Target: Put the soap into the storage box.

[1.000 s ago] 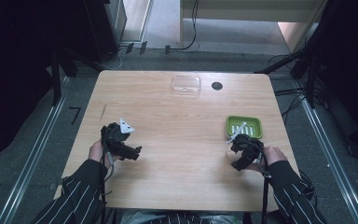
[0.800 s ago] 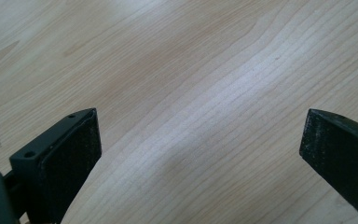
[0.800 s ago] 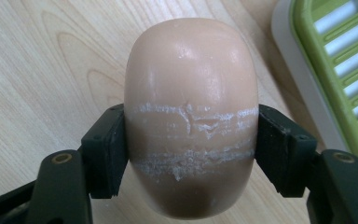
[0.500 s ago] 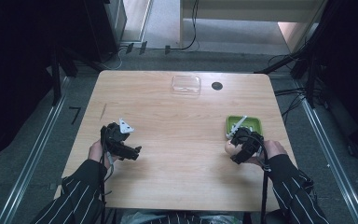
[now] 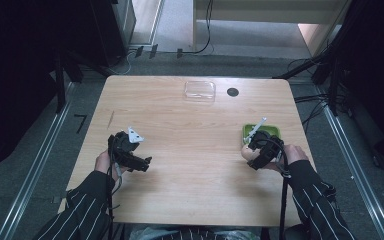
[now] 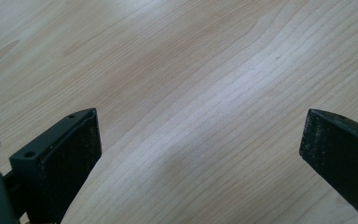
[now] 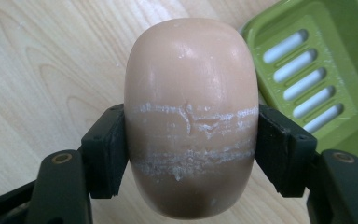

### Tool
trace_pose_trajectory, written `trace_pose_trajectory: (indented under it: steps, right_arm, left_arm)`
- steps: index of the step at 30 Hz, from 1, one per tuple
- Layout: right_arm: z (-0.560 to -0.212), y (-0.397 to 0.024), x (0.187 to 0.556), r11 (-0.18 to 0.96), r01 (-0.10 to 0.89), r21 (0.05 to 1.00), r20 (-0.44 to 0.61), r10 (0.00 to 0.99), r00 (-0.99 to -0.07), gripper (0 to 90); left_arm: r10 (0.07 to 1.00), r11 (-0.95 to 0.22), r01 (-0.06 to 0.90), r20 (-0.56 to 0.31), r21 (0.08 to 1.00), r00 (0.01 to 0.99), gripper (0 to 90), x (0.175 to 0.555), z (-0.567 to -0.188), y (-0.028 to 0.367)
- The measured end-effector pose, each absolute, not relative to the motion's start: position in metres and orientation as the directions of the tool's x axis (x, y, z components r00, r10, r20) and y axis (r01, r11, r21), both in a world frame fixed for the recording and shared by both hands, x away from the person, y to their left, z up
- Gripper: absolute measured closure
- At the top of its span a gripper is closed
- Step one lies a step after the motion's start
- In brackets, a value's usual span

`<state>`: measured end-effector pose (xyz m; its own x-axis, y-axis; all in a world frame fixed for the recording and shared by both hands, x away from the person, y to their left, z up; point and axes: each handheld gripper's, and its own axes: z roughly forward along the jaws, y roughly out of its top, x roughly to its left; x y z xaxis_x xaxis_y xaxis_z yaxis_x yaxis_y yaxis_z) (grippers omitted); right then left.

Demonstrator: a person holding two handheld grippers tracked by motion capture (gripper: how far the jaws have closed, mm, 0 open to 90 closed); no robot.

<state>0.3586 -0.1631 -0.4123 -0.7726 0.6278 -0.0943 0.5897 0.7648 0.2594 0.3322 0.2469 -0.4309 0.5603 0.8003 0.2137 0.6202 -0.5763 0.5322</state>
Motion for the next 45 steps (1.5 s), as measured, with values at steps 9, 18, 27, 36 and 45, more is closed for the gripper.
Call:
trace_pose_trajectory:
  steps: [9, 18, 27, 36, 45]
  right_arm:
    - [-0.408, -0.166, 0.368, 0.758, 0.593, 0.271, -0.098, 0.635, -0.766, 33.2]
    - [-0.405, -0.169, 0.376, 0.755, 0.594, 0.277, -0.099, 0.637, -0.764, 33.3]
    - [-0.403, -0.175, 0.384, 0.746, 0.600, 0.291, -0.099, 0.647, -0.756, 33.3]
    - [-0.403, -0.180, 0.392, 0.746, 0.599, 0.290, -0.105, 0.647, -0.755, 33.3]
    - [-0.402, -0.180, 0.399, 0.746, 0.595, 0.299, -0.108, 0.646, -0.756, 33.3]
  left_arm:
    - [0.799, -0.577, 0.621, 0.212, 0.531, 0.562, 0.0, 0.332, -0.431, 0.247]
    - [0.800, -0.576, 0.621, 0.212, 0.531, 0.561, 0.0, 0.333, -0.431, 0.247]
    - [0.799, -0.577, 0.620, 0.210, 0.532, 0.563, 0.0, 0.333, -0.431, 0.247]
    - [0.801, -0.575, 0.619, 0.214, 0.535, 0.559, 0.0, 0.332, -0.431, 0.247]
    - [0.801, -0.575, 0.620, 0.215, 0.534, 0.559, 0.0, 0.332, -0.431, 0.247]
